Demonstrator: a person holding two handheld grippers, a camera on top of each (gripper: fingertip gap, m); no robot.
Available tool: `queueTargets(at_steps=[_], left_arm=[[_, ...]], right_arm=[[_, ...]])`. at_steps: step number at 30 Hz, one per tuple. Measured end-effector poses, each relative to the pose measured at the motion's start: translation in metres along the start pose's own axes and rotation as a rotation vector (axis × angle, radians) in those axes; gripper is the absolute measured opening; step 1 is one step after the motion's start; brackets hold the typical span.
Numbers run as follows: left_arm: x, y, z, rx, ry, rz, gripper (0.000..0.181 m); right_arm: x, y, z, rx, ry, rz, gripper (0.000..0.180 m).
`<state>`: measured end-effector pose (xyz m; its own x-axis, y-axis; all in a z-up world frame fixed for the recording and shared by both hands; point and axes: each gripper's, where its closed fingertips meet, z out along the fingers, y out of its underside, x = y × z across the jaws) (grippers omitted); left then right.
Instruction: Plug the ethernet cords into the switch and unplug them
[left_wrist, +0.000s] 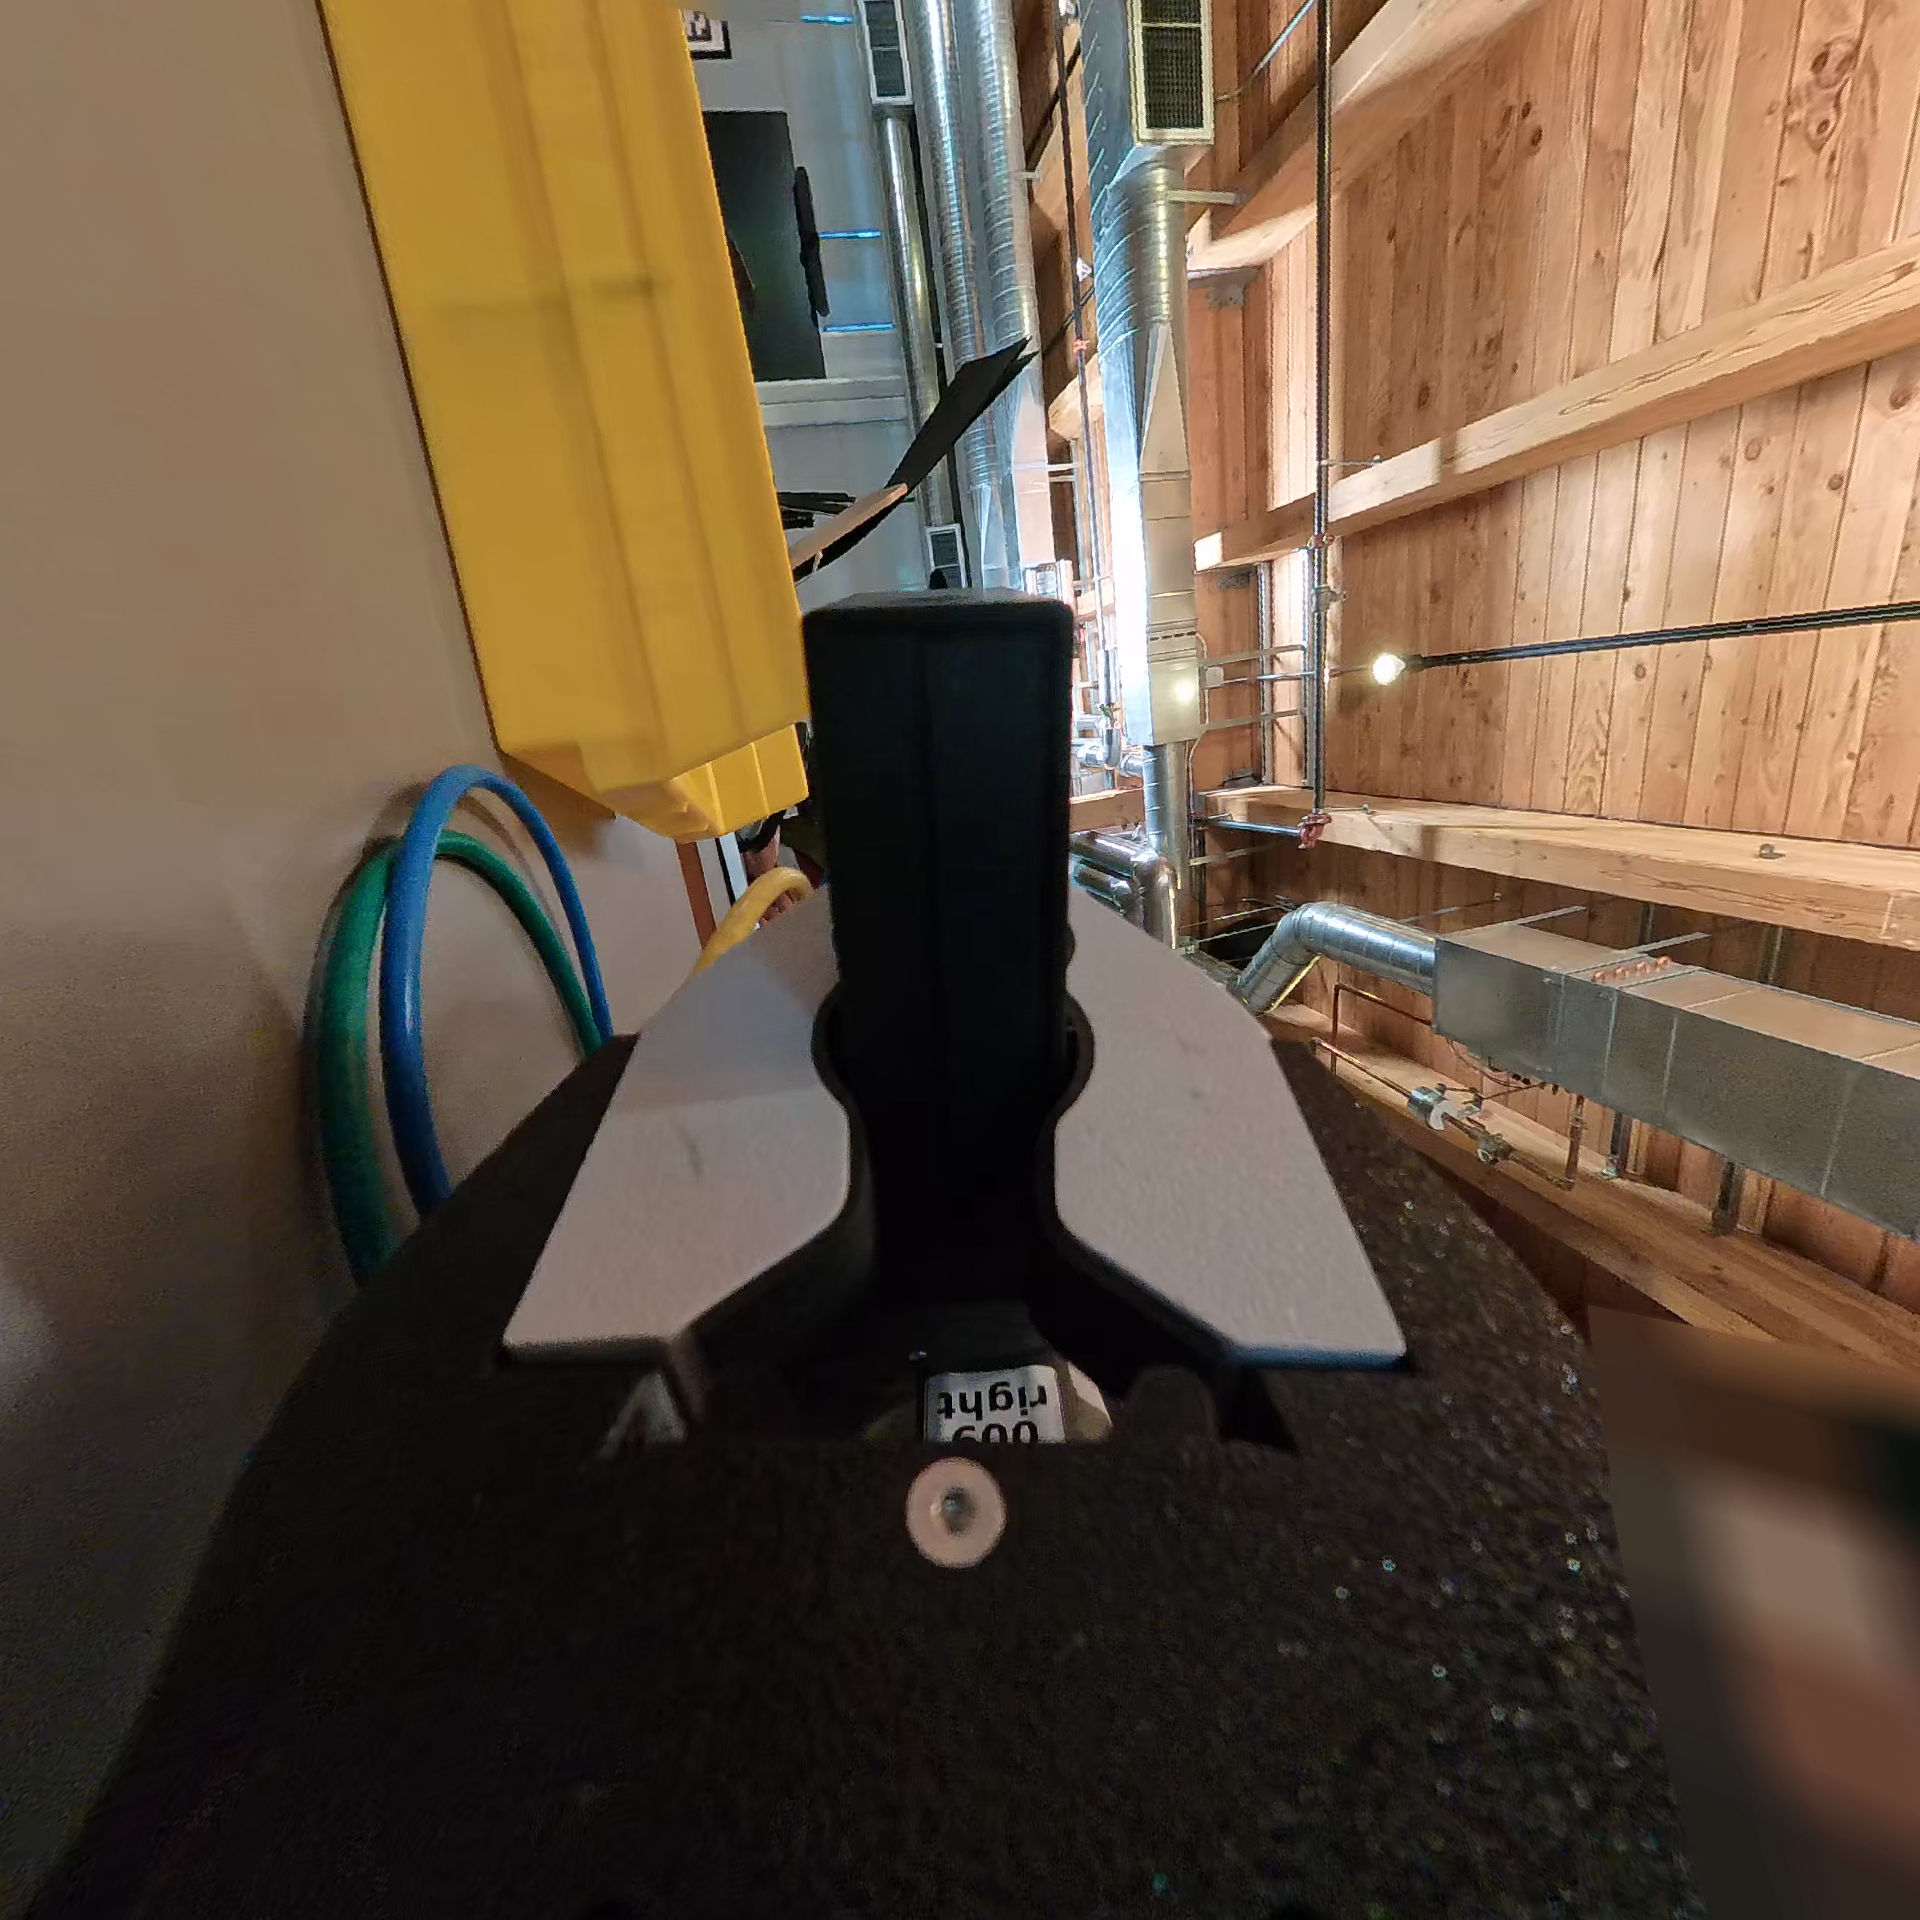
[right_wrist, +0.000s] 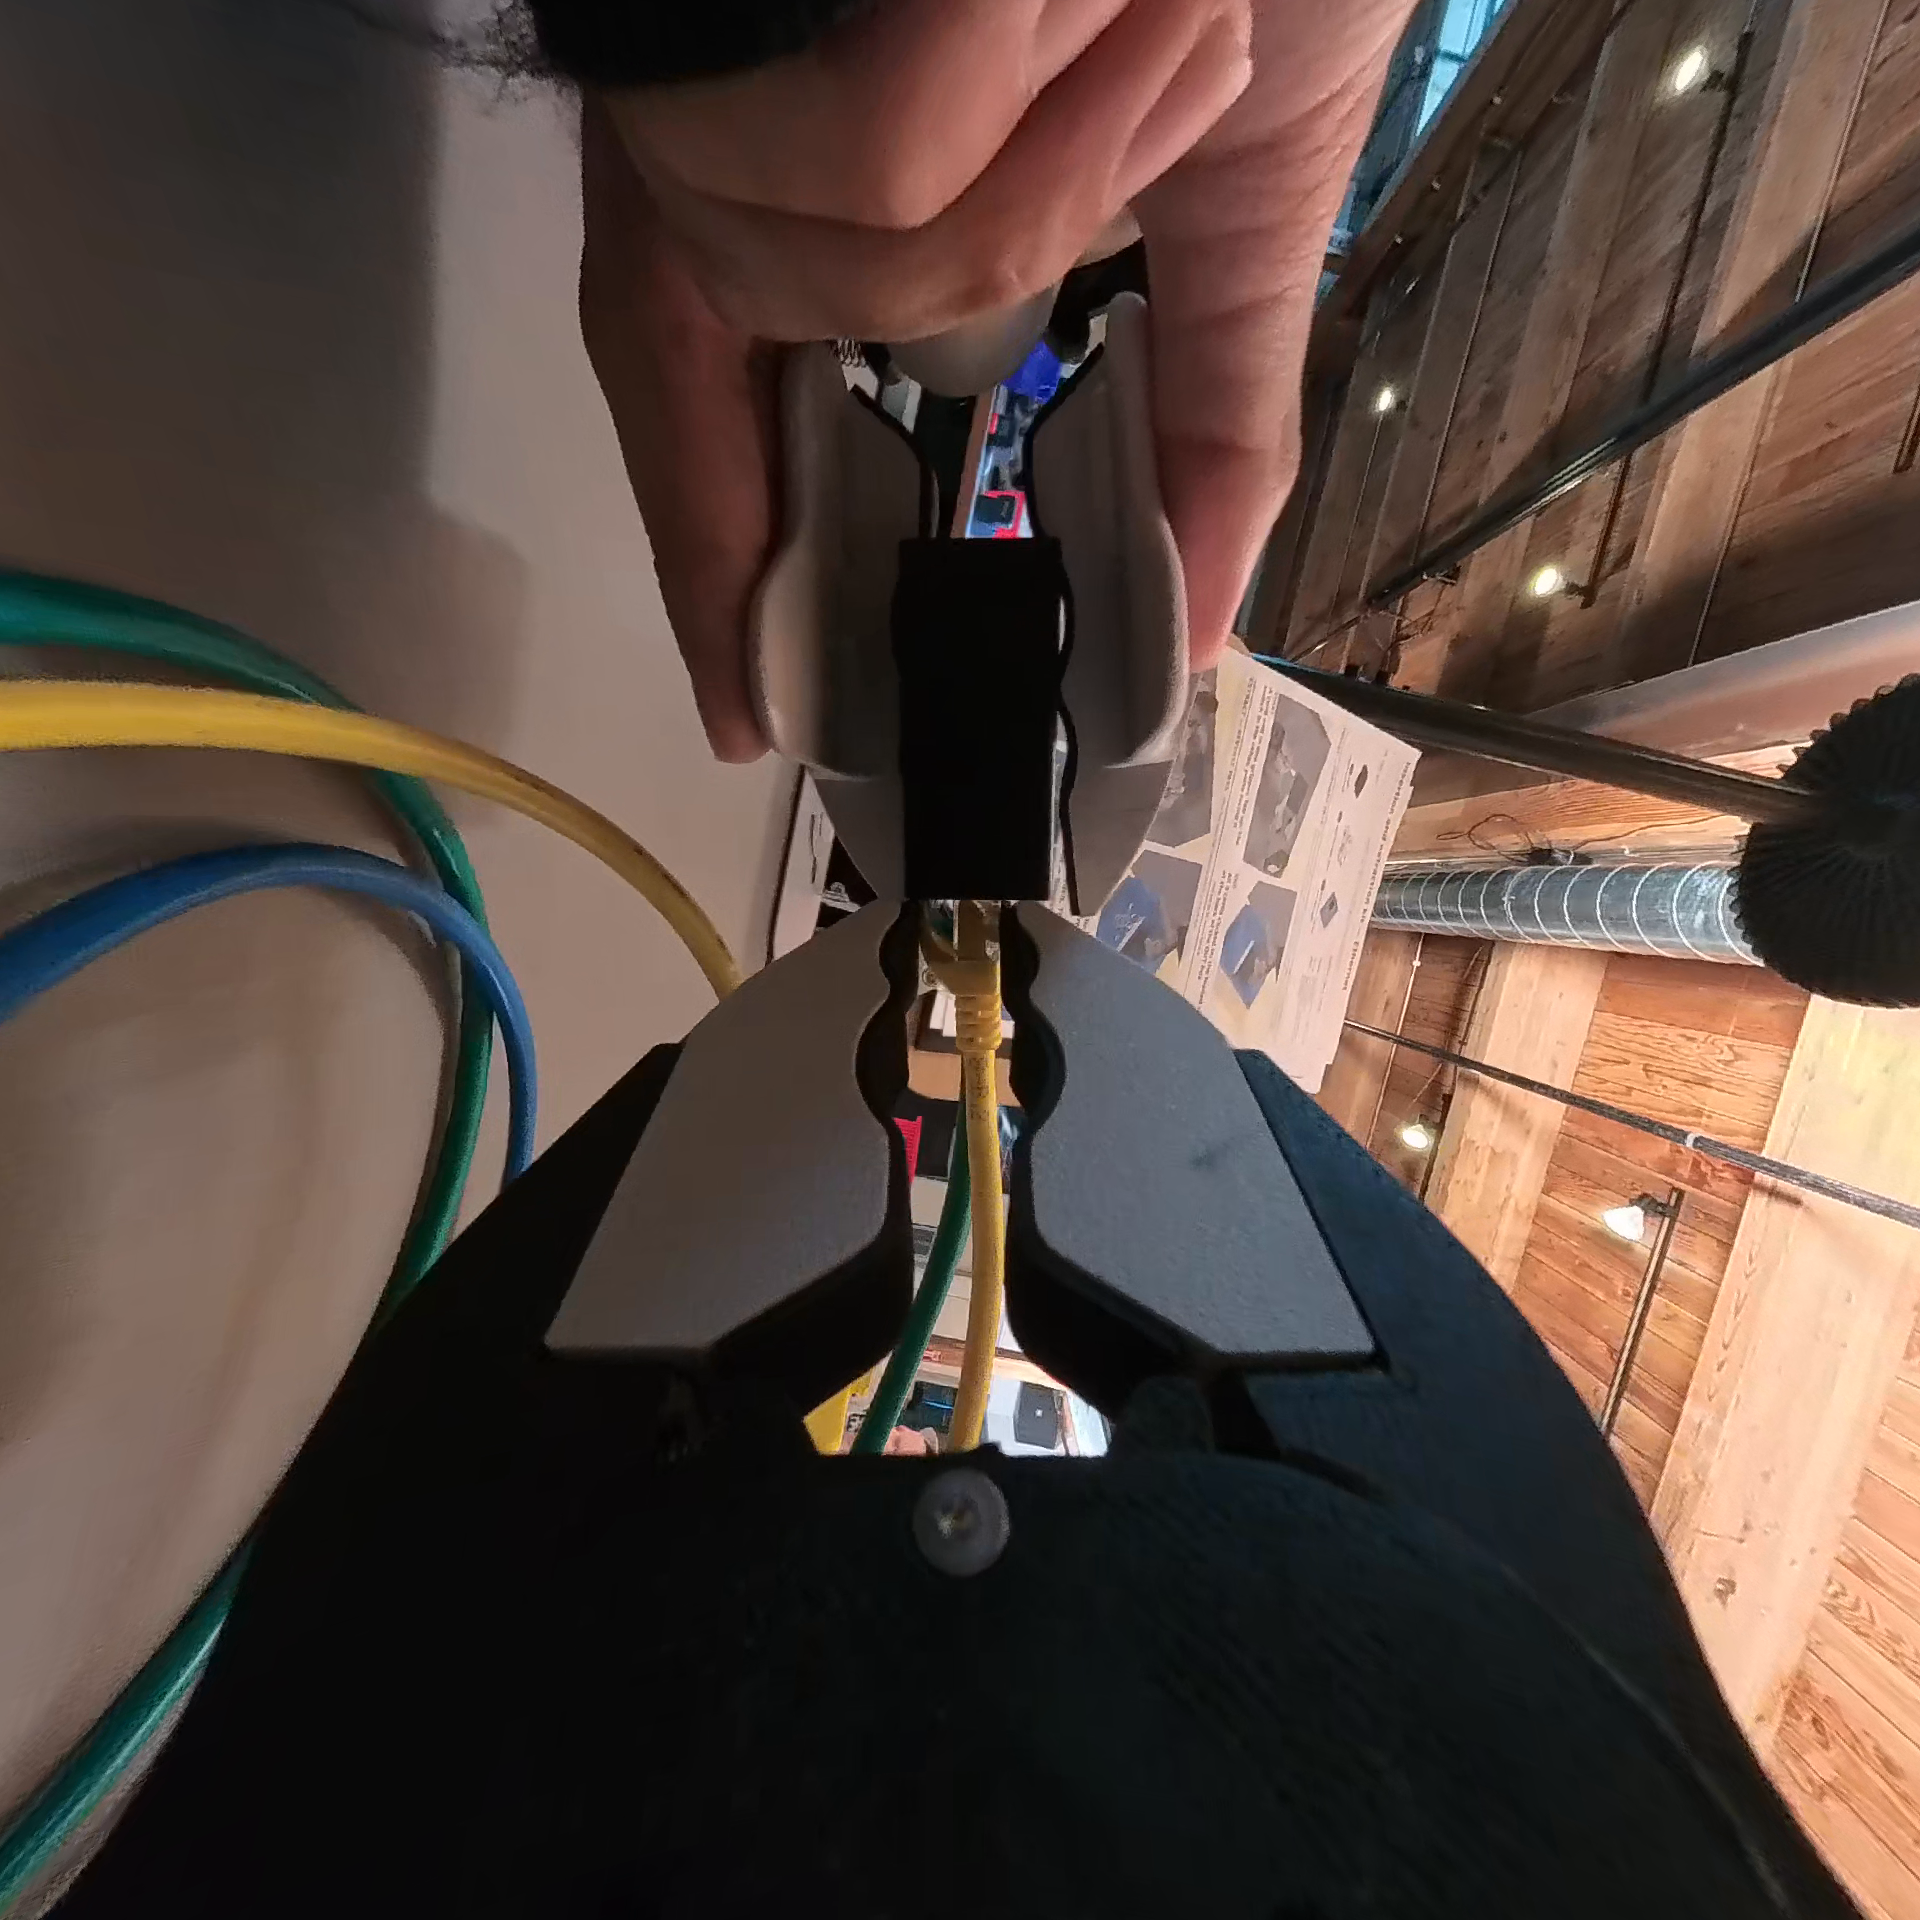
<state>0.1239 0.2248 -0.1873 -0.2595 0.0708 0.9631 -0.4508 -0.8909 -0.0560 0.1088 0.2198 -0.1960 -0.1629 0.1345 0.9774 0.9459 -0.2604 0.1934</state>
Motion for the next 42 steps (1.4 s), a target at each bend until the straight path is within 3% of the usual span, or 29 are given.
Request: queueTargets(at_steps=[29, 38, 42], left_arm=[[-0.012, -0.004, -0.002, 0.027, 0.052, -0.063, 0.03], [-0.014, 0.004, 0.006, 0.013, 0.086, -0.142, 0.03], [-0.003, 0.004, 0.011, 0.03, 0.125, -0.142, 0.03]], right_arm=[[-0.012, 0.0, 0.002, -0.011, -0.125, -0.139, 0.014], [-0.012, 0.009, -0.006, 0.036, -0.207, -0.284, 0.013], [-0.001, 0.015, -0.006, 0.03, -0.214, -0.226, 0.013]])
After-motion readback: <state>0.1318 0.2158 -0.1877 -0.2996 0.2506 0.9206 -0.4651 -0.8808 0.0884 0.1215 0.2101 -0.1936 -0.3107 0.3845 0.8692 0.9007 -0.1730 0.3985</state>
